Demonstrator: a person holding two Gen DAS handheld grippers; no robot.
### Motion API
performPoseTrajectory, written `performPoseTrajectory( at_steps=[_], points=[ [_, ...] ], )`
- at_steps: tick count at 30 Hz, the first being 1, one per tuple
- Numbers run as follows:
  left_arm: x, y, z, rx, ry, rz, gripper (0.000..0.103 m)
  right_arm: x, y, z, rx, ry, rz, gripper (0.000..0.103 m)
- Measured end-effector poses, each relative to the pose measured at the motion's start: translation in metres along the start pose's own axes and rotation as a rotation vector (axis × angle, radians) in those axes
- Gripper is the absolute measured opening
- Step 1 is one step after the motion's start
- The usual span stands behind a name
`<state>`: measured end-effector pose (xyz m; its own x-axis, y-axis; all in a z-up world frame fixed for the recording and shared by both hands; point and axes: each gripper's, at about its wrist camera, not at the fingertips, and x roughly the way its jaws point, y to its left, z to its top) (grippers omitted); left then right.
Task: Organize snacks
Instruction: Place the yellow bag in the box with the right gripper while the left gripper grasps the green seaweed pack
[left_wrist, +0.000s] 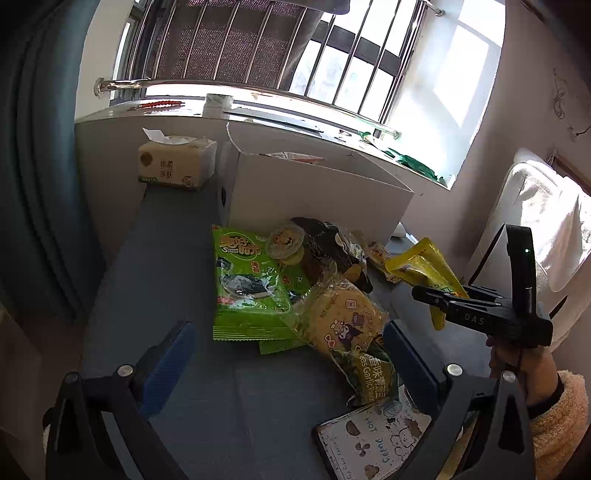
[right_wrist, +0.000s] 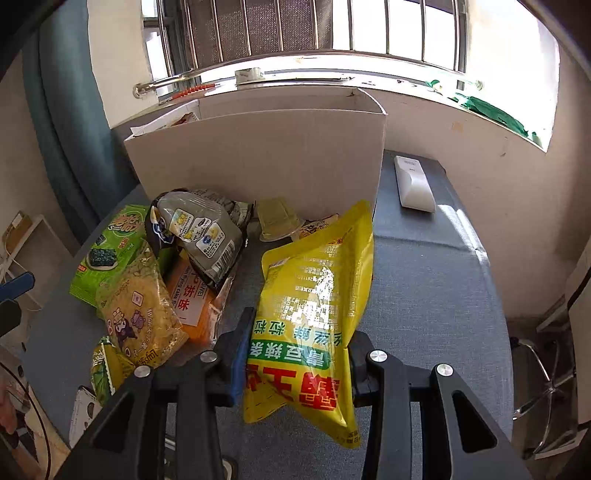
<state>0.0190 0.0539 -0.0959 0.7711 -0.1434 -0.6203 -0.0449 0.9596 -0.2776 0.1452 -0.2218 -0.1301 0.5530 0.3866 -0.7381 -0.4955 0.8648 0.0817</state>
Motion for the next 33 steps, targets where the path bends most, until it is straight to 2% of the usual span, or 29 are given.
performPoseTrajectory(
  at_steps=[7,10,17,19,20,21,22,25,27,28,29,33],
  points=[
    [0.04,0.004,0.017,0.003,0.073,0.055,0.103,-0.044,-0.013,-0.021,0.124,-0.067,0.105,0.043],
    [0.068,0.006,0.03,0.019,0.122,0.12,0.103,-0.056,-0.017,-0.026,0.141,-0.084,0.113,0.043],
    [0.139,0.018,0.048,0.067,0.239,0.315,0.103,-0.05,-0.018,-0.032,0.161,-0.083,0.116,0.043],
    [0.146,0.02,0.049,0.066,0.237,0.283,0.102,-0.049,-0.018,-0.034,0.162,-0.079,0.119,0.043],
    [0.145,0.021,0.049,0.053,0.238,0.256,0.093,-0.049,-0.018,-0.034,0.162,-0.078,0.118,0.043],
    [0.143,0.023,0.05,0.044,0.237,0.216,0.075,-0.048,-0.017,-0.035,0.161,-0.077,0.119,0.043],
    [0.139,0.025,0.05,0.038,0.236,0.191,0.068,-0.048,-0.017,-0.035,0.162,-0.078,0.12,0.043],
    [0.127,0.027,0.048,0.067,0.229,0.181,0.066,-0.048,-0.016,-0.035,0.162,-0.081,0.128,0.043],
    [0.116,0.032,0.047,0.049,0.223,0.148,0.065,-0.049,-0.014,-0.034,0.158,-0.083,0.13,0.043],
    [0.11,0.035,0.046,0.046,0.215,0.154,0.065,-0.049,-0.013,-0.035,0.157,-0.083,0.131,0.043],
    [0.104,0.039,0.045,0.041,0.204,0.16,0.065,-0.048,-0.012,-0.034,0.158,-0.081,0.133,0.043],
    [0.07,0.052,0.044,-0.014,0.142,0.108,0.065,-0.045,-0.006,-0.033,0.153,-0.077,0.155,0.043]
  ],
)
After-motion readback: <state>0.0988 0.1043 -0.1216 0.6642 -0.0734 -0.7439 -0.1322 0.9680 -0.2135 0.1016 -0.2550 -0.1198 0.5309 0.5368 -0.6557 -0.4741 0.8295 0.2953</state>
